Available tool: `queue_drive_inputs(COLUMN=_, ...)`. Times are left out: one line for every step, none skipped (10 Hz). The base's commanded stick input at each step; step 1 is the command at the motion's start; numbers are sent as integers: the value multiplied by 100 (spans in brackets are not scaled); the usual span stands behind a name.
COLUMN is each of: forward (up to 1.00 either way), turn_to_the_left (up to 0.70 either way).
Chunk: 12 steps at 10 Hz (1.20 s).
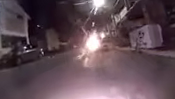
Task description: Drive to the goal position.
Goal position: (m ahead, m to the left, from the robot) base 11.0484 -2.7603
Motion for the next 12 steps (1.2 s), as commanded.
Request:
queue_drive_inputs(forward=60, turn_to_the_left=-8)
queue_drive_inputs(forward=60, turn_to_the_left=0)
queue_drive_inputs(forward=60, turn_to_the_left=0)
queue_drive_inputs(forward=60, turn_to_the_left=0)
queue_drive_inputs(forward=60, turn_to_the_left=0)
queue_drive_inputs(forward=60, turn_to_the_left=0)
queue_drive_inputs(forward=60, turn_to_the_left=0)
queue_drive_inputs(forward=60, turn_to_the_left=0)
queue_drive_inputs(forward=60, turn_to_the_left=0)
queue_drive_inputs(forward=60, turn_to_the_left=0)
queue_drive_inputs(forward=60, turn_to_the_left=-1)
queue_drive_inputs(forward=60, turn_to_the_left=-8)
